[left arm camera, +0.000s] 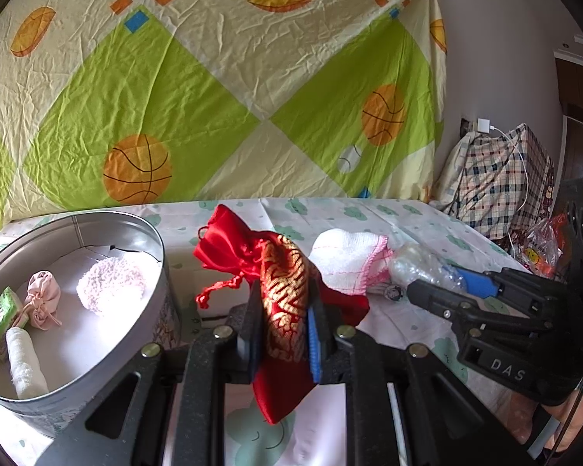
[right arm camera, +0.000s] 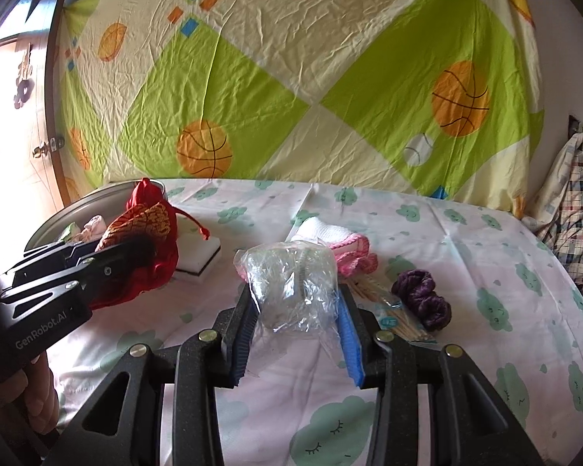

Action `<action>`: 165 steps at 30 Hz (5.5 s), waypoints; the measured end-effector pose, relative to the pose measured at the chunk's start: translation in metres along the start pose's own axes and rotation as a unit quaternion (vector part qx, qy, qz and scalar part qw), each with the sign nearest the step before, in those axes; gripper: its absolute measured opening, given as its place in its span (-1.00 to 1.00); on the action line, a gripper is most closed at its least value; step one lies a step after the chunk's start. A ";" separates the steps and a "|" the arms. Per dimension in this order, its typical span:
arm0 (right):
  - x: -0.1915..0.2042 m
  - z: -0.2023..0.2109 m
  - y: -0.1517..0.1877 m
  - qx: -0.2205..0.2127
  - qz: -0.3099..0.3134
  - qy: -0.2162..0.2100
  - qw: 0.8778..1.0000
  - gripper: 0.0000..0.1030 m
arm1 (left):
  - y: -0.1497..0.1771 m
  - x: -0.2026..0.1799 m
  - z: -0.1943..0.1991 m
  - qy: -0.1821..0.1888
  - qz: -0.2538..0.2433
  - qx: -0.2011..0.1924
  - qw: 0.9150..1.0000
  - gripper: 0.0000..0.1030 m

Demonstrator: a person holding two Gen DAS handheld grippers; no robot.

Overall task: Organize soft objects
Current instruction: 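Grasp clear plastic bag with right tool while left tool holds red pouch, then carry red pouch with left tool while right tool carries plastic bag toward tin, then drop red pouch into tin from left tool while right tool drops plastic bag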

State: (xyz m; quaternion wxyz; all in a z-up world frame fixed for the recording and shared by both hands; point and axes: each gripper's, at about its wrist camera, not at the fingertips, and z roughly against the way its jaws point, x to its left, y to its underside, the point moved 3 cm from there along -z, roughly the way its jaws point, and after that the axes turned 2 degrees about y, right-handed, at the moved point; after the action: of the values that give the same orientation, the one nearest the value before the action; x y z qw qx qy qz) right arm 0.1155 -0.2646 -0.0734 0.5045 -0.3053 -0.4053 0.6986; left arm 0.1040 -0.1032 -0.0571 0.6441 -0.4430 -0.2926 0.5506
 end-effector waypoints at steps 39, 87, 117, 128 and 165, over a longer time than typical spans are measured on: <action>0.017 0.040 -0.008 -0.131 -0.027 0.019 0.991 -0.18 | 0.000 -0.003 0.023 -0.027 -0.008 -0.050 0.998 -0.67; 0.092 0.013 -0.023 -0.132 0.011 -0.043 0.990 -0.18 | 0.005 0.073 0.050 -0.081 0.032 -0.062 0.994 -0.67; 0.130 0.000 -0.027 -0.122 0.031 -0.075 0.989 -0.18 | 0.009 0.101 0.065 -0.099 0.054 -0.071 0.991 -0.67; 0.142 -0.005 -0.028 -0.116 0.041 -0.082 0.989 -0.18 | 0.010 0.113 0.067 -0.104 0.061 -0.070 0.990 -0.67; 0.206 -0.075 -0.085 -0.046 0.077 -0.145 0.985 -0.18 | -0.015 0.198 0.054 -0.151 0.082 0.007 0.985 -0.67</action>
State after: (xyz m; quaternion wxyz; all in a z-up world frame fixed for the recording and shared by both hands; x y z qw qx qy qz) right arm 0.1538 -0.0350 -0.0394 0.3701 -0.2538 -0.4813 0.7530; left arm 0.1084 0.1017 -0.0422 0.5485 -0.3729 -0.3449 0.6642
